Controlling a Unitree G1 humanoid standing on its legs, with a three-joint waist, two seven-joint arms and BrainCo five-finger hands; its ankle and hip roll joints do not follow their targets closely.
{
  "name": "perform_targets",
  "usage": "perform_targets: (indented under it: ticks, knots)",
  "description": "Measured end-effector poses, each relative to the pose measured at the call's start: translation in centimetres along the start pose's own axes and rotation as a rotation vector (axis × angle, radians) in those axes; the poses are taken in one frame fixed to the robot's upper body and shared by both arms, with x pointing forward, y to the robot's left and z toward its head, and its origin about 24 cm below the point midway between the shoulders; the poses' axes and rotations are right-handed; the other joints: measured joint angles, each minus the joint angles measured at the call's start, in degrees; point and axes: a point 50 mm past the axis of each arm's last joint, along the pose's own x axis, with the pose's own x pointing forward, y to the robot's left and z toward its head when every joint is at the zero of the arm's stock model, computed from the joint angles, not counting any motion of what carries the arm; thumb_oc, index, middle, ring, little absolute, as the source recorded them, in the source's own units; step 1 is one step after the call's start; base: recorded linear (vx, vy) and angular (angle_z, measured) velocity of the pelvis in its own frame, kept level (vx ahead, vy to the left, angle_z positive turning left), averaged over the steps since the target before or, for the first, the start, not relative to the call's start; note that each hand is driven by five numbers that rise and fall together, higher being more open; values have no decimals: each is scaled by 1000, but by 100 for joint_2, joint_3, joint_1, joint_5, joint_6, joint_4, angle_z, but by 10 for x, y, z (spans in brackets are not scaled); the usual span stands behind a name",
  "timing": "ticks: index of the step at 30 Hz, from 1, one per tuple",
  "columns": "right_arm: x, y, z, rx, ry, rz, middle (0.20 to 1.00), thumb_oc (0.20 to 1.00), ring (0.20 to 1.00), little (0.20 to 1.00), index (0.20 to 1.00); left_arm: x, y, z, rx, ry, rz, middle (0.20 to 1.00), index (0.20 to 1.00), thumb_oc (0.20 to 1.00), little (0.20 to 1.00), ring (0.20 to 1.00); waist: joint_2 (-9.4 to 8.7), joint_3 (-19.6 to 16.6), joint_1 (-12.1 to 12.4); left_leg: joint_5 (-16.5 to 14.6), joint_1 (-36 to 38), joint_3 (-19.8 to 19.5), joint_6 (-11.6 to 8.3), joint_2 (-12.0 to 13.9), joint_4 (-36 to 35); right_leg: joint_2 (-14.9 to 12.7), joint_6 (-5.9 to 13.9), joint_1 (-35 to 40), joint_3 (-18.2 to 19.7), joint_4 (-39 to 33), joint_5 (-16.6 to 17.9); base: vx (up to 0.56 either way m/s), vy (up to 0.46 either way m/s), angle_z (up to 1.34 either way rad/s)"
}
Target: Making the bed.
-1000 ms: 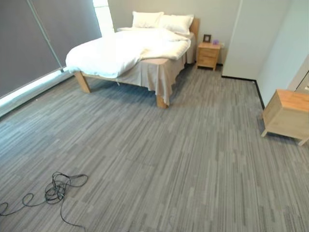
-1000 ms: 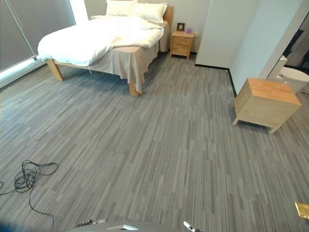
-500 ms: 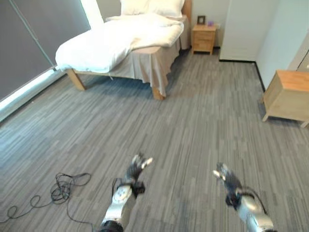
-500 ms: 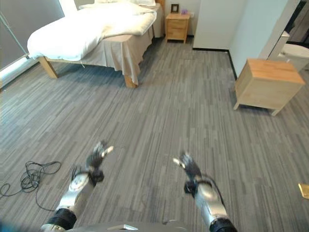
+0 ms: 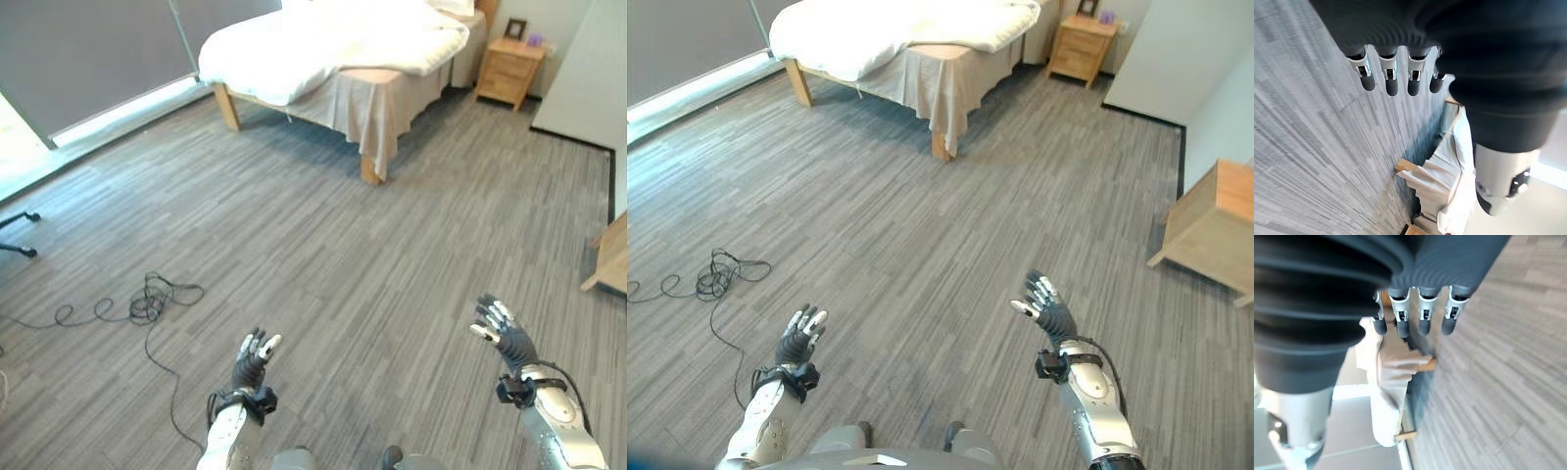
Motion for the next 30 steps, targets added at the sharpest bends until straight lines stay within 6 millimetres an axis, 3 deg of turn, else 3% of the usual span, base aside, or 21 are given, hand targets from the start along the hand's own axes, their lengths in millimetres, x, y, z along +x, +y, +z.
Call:
perform_targets:
  ticks: [1, 2, 4, 5, 7, 9, 11, 16, 17, 18, 19, 20, 21, 22, 23, 25, 26, 27, 28, 29, 30]
  knots:
    - [1, 14, -8, 16, 29, 48, 1000, 1000, 1000, 1000, 1000, -1, -6, 3, 2, -13, -36, 1000, 1000, 1000, 1000, 1000, 284, 3, 35, 136, -5, -177, 185, -241, -800, 315, 139, 429, 67, -805, 308, 275, 165, -51]
    - [-2, 19, -13, 27, 45, 58, 1000, 1000, 1000, 1000, 1000, -2, -6, 2, 2, -12, -35, 1000, 1000, 1000, 1000, 1000, 379, -19, -1, 188, 101, -160, 262, -180, -700, 447, 68, 580, 80, -851, 245, 303, 222, -82]
    - [-10, 29, -24, 52, 80, 80, 1000, 1000, 1000, 1000, 1000, -2, -8, 2, 8, -9, -52, 1000, 1000, 1000, 1000, 1000, 455, -228, -157, 183, 400, -186, 262, -42, -630, 504, 153, 661, 147, -790, 104, 149, 164, -50]
    - [-11, 28, -24, 43, 83, 81, 1000, 1000, 1000, 1000, 1000, -1, -11, 4, 12, -17, -66, 1000, 1000, 1000, 1000, 1000, 579, -300, -183, -37, 467, -306, 333, 25, -762, 570, 213, 562, 183, -669, 81, 43, 96, -32]
    - [-9, 31, -24, 49, 89, 90, 1000, 1000, 1000, 1000, 1000, 4, -12, 18, 66, -63, -88, 1000, 1000, 1000, 1000, 1000, 484, -242, -190, -10, 440, -185, 365, -79, -769, 434, 315, 393, 225, -453, 29, 64, 97, -22]
    - [-4, 40, -21, 65, 77, 120, 1000, 1000, 1000, 1000, 1000, 4, 3, 28, 143, -84, -58, 1000, 1000, 1000, 1000, 1000, 255, -226, -111, -13, 525, 71, 363, -191, -768, 265, 412, 361, 174, -524, -7, 107, 98, -40]
    - [3, 43, -13, 70, 45, 139, 1000, 1000, 1000, 1000, 1000, 0, 15, 26, 149, -78, -10, 1000, 1000, 1000, 1000, 1000, 231, -223, -98, -17, 586, 156, 362, -230, -770, 198, 531, 440, 157, -666, 60, 110, 92, -42]
    - [5, 29, -6, 98, 12, 70, 1000, 1000, 1000, 1000, 1000, 3, 11, 33, 139, -108, 2, 1000, 1000, 1000, 1000, 1000, 383, -128, -154, -26, 563, 153, 375, -235, -772, 202, 527, 459, 131, -633, 81, 21, 148, -8]
    - [17, 36, 8, 81, -39, 101, 1000, 1000, 1000, 1000, 1000, 14, 3, 48, 198, -142, -32, 1000, 1000, 1000, 1000, 1000, 483, 260, -190, -233, 555, 501, 609, -120, -719, -222, 1155, -1871, -175, 3789, -205, 352, 179, -45]
    - [15, 41, 2, 92, -17, 111, 1000, 1000, 1000, 1000, 1000, 15, 6, 53, 228, -151, -31, 1000, 1000, 1000, 1000, 1000, 254, 282, -237, -383, 575, 602, 814, -314, -682, -538, 1141, -2341, -106, 4584, -2, 520, 155, -51]
    - [14, 43, 0, 101, -13, 111, 1000, 1000, 1000, 1000, 1000, 15, 8, 53, 233, -153, -22, 1000, 1000, 1000, 1000, 1000, 169, 288, -257, -494, 543, 637, 820, -427, -572, -543, 1129, -2364, -72, 4337, 371, 495, 82, -22]
    - [13, 50, 2, 140, -37, 110, 1000, 1000, 1000, 1000, 1000, 14, 9, 52, 218, -155, -1, 1000, 1000, 1000, 1000, 1000, -93, 340, -412, -1332, 9, 1120, 813, -511, 1321, -946, 1564, -2760, 22, 4797, 435, 549, -128, -51]
    - [10, 44, 12, 115, -82, 114, 1000, 1000, 1000, 1000, 1000, 12, 6, 44, 182, -139, 10, 1000, 1000, 1000, 1000, 1000, 587, 358, -493, -2224, 73, 777, 675, 33, 1511, -538, 1587, -2801, -289, 4784, 117, 600, -175, -81]
    - [6, 46, 0, 128, -28, 109, 1000, 1000, 1000, 1000, 1000, 14, 7, 45, 176, -142, 22, 1000, 1000, 1000, 1000, 1000, 422, 410, -514, -2145, 225, 743, 676, -202, 1335, -562, 1443, -2741, -47, 4051, -44, 1151, -357, -16]
    - [-11, 37, -19, 128, 45, 78, 1000, 1000, 1000, 1000, 1000, 22, -6, 68, 161, -234, -14, 1000, 1000, 1000, 1000, 1000, 478, 390, -943, -1922, 78, 406, 580, -203, 1021, -303, 1340, -2712, 310, 2125, -367, 985, -333, 16]
    - [-17, 38, -28, 142, 91, 71, 1000, 1000, 1000, 1000, 1000, 36, -27, 83, 158, -275, -68, 1000, 1000, 1000, 1000, 1000, 264, 380, -1105, -1834, 132, 258, 350, -146, 770, -282, 1244, -2548, 270, 282, -77, 701, -253, 54]
    - [-17, 40, -30, 141, 102, 79, 1000, 1000, 1000, 1000, 1000, 39, -35, 82, 170, -268, -101, 1000, 1000, 1000, 1000, 1000, 251, 380, -1092, -1823, 285, 196, 340, -67, 689, -226, 1142, -2382, 126, -163, 36, 577, -237, 41]
    - [-16, 41, -29, 141, 98, 86, 1000, 1000, 1000, 1000, 1000, 36, -41, 71, 181, -234, -140, 1000, 1000, 1000, 1000, 1000, 279, 362, -1120, -1804, 635, 136, 163, 71, 376, -129, 1020, -2043, 14, -421, 289, 750, -320, 48]
    - [-15, 40, -31, 140, 105, 81, 1000, 1000, 1000, 1000, 1000, 26, -46, 46, 180, -159, -177, 1000, 1000, 1000, 1000, 1000, 275, 309, -1067, -1788, 1175, 63, -182, 369, 481, 30, 648, -1747, -271, 496, 483, 869, -617, 64]
    - [-1, 44, -22, 121, 79, 123, 1000, 1000, 1000, 1000, 1000, 9, -48, 13, 183, -53, -224, 1000, 1000, 1000, 1000, 1000, 214, 186, -977, -1216, 413, -181, -470, 629, 2581, 0, 124, -1632, -369, 1133, 76, 994, -759, 81]
    - [6, 38, -14, 154, 49, 104, 1000, 1000, 1000, 1000, 1000, 10, -56, 13, 162, -48, -251, 1000, 1000, 1000, 1000, 1000, 174, 243, -901, -118, -693, -221, -516, 777, 4234, 19, -302, -1576, -537, 1268, -209, 812, -675, 70]
